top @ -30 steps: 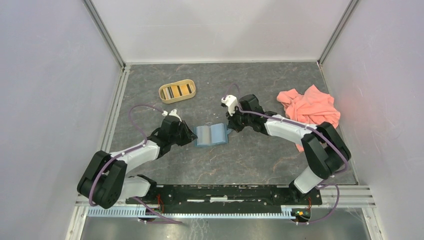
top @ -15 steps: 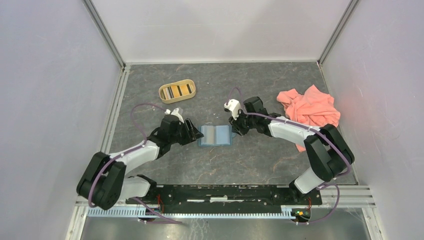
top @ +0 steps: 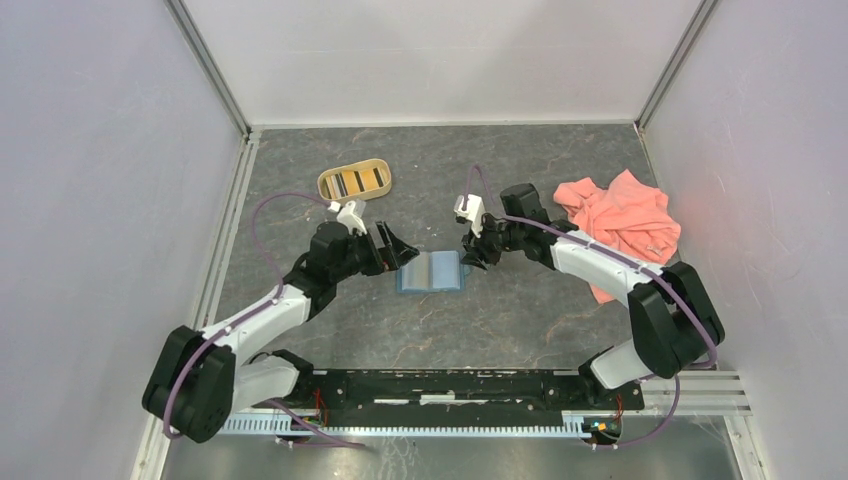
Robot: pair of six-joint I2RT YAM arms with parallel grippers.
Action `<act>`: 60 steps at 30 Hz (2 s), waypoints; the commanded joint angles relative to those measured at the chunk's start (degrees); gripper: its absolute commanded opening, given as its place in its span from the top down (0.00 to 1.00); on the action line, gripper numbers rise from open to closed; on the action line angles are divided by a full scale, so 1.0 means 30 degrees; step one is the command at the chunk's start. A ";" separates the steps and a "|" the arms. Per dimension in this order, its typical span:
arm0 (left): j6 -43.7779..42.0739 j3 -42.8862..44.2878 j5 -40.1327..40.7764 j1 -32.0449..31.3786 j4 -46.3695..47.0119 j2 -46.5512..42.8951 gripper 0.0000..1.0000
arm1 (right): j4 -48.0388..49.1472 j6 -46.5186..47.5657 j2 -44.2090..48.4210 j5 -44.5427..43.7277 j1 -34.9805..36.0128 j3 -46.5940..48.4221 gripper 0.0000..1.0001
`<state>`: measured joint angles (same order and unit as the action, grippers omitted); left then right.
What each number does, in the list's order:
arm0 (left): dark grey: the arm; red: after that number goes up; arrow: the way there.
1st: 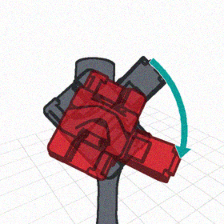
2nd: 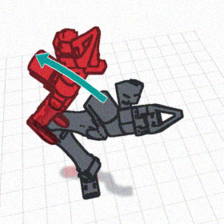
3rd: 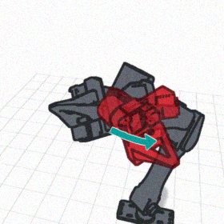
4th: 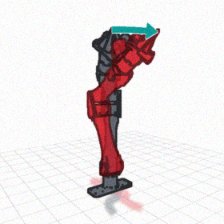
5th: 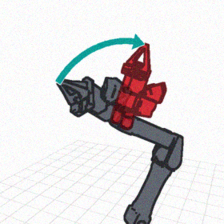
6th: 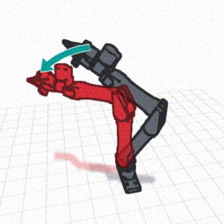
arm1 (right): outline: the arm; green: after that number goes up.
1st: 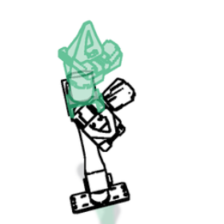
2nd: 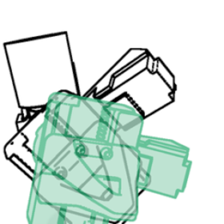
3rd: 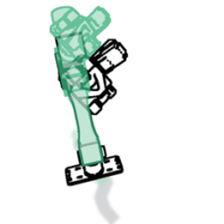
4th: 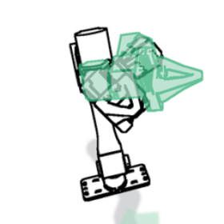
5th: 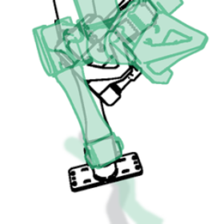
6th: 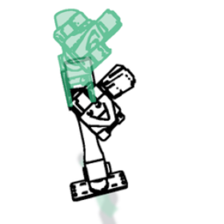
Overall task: Put the credit cards into the card holder
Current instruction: Open the card holder at the center of the board.
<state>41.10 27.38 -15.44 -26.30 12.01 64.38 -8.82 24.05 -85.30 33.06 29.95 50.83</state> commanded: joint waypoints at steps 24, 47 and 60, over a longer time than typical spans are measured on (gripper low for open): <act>-0.0312 0.0658 -0.0402 -0.0395 0.2028 0.6224 0.46 | 0.2996 -0.6022 -0.4788 0.1653 0.0233 0.0430 0.77; 0.1013 0.2787 -0.2473 -0.1925 0.4161 0.8313 0.40 | 0.1786 -0.5383 -0.5013 0.0904 0.0344 0.0954 0.73; -0.2465 0.4219 0.3224 -0.1896 -0.2786 0.5877 0.37 | 0.1542 -0.5049 -0.4779 0.0995 0.0262 0.1077 0.71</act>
<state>39.42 36.97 -12.03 -31.92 10.59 83.57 -3.11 8.40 -100.36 37.04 30.85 52.18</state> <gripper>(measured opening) 0.632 0.287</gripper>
